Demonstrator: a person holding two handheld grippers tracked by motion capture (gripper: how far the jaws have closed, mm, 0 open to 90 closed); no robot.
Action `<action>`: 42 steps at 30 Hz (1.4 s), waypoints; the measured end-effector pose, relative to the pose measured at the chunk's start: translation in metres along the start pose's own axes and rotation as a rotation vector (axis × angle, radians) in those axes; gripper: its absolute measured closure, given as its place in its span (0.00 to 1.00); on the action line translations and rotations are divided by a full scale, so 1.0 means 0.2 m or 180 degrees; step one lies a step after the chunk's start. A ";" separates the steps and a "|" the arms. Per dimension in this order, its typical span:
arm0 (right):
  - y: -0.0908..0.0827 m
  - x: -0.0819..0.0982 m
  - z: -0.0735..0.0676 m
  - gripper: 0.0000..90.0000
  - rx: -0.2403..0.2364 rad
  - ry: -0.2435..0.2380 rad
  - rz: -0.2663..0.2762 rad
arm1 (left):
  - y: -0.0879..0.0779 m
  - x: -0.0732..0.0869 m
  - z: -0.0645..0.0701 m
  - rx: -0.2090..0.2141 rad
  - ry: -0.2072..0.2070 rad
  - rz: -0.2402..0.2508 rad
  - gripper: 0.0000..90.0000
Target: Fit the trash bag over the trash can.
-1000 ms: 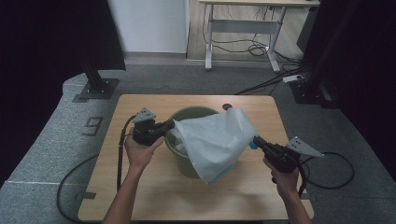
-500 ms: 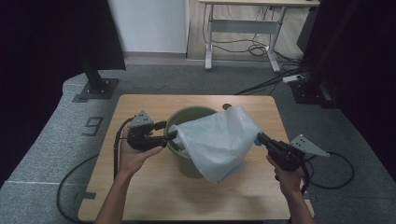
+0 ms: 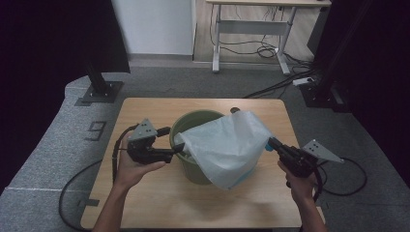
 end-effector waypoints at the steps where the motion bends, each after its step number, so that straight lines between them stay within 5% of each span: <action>1: 0.01 0.00 -0.01 0.99 -0.0013 -0.0023 -0.0008 | 0.01 -0.01 0.01 0.0008 -0.0005 -0.0017 0.29; 11: 0.04 0.00 -0.16 0.99 -0.0209 -0.0181 -0.0021 | 0.14 -0.05 0.16 0.0171 0.0111 -0.0178 0.27; 19: 0.09 0.00 -0.21 0.99 -0.0284 -0.0166 -0.0093 | 0.21 -0.04 0.23 0.0391 0.0182 -0.0077 0.26; 27: 0.14 -0.03 -0.27 0.99 -0.0332 -0.0184 -0.0109 | 0.28 -0.05 0.30 0.0419 0.0223 -0.0150 0.27; 31: 0.16 -0.04 -0.30 0.99 -0.0366 -0.0205 -0.0111 | 0.31 -0.05 0.32 0.0336 0.0234 -0.0096 0.39; 39: 0.18 -0.05 -0.31 0.99 -0.0385 -0.0202 -0.0111 | 0.33 -0.06 0.34 0.0477 0.0235 -0.0106 0.71; 42: 0.18 -0.05 -0.31 0.99 -0.0384 -0.0206 -0.0107 | 0.34 -0.06 0.34 0.0504 0.0202 -0.0114 0.71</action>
Point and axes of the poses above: each handheld gripper's, and its own axes: y roughly forward along the jaws, x roughly out of its underside, z roughly to its right, the point moved 6 cm from there along y, roughly forward along the jaws, and after that the axes turned 12 degrees about -z, right-handed, at the moved point
